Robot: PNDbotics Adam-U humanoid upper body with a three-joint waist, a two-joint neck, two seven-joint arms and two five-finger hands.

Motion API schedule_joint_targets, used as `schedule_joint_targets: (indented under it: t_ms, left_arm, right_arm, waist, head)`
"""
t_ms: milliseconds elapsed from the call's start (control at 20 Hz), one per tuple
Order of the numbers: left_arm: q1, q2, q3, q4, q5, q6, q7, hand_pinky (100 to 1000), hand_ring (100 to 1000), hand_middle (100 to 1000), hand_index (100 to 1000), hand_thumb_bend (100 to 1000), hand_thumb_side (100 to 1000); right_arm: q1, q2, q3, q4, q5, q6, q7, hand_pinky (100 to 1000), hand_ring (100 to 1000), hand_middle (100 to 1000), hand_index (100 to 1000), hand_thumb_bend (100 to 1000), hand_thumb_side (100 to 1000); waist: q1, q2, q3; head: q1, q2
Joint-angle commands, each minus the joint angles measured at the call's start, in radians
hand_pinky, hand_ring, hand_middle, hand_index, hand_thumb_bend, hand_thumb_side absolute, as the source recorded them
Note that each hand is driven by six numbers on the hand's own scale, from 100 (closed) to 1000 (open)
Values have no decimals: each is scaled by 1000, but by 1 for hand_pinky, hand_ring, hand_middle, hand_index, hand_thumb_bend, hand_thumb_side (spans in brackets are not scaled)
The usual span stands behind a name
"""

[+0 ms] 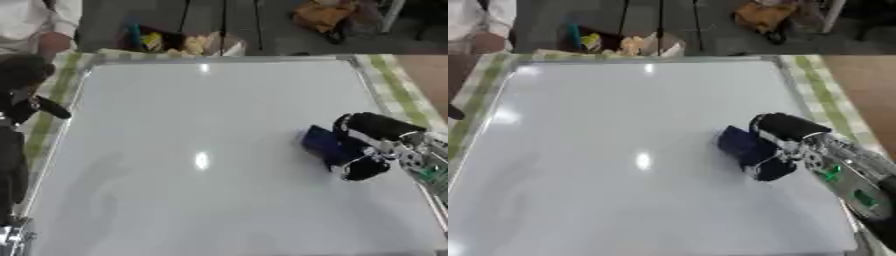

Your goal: Wipe the whiteboard clean with a brush.

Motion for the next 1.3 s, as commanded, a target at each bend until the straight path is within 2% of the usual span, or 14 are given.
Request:
schedule_joint_targets:
  t_ms: [50,350,700,1300]
  left_arm:
    - [-16,8,-6,-18,-4,-2,-3,449,777,729,690,100,972]
    - [-17,8,-5,-18,-4,-2,-2,444,777,729,691,100,970]
    - [-18,9,-5,-18,-4,-2,0,443,777,729,692,100,966]
    - [-19,8,-5,-18,-4,-2,-1,442,778,730,692,100,970]
  right_arm:
    - [16,-19,1,30,-4,7,4,440,491,331,119,100,276]
    - [37,-29,-11,29,-16,14,6,430,485,320,116,100,267]
    - [67,-42,2,-8,-48,-4,20,422,479,313,115,100,256]
    - [98,-37,20,-40,-83,-7,32,412,470,303,113,100,292]
  waist:
    - [3,-15,-2]
    - [5,-17,-4]
    - [6,-17,-7]
    - [7,-15,-6]
  head:
    - [0,-11]
    - [1,-10]
    - [0,-6]
    - [-3,-12]
